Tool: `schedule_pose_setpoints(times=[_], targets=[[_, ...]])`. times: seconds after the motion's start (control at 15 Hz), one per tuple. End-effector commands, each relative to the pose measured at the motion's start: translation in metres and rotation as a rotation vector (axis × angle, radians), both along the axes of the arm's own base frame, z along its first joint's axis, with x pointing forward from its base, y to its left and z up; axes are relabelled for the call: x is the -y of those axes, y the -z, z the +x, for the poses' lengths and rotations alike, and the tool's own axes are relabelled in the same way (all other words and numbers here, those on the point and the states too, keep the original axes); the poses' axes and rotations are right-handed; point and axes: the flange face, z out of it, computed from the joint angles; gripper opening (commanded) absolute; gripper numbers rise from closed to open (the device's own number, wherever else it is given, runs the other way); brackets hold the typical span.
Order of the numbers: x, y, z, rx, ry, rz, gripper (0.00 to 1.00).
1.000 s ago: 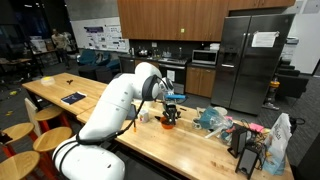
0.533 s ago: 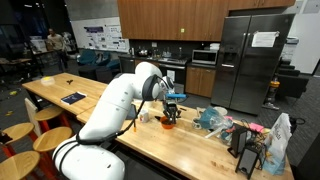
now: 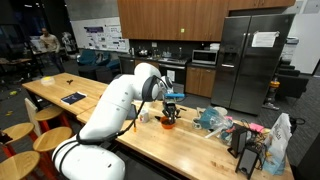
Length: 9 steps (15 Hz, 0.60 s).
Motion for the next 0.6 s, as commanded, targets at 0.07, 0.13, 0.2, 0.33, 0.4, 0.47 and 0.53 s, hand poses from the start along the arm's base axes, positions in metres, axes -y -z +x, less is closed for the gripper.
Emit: schedule_pose_setpoints(times=[0.07,0.13,0.2,0.33,0.4,0.47,0.53], targets=[[-0.001,0.008,0.009,0.006,0.001,-0.006,0.04],[-0.001,0.011,0.011,0.008,0.001,-0.006,0.04],[0.0,0.013,0.013,0.011,0.005,-0.004,0.04],[0.001,0.015,0.018,0.018,0.01,0.0,0.04],[0.001,0.015,0.02,0.025,0.01,-0.001,0.04],[0.002,0.016,0.023,0.031,0.009,0.0,0.04],[0.002,0.016,0.026,0.035,0.008,0.002,0.04]])
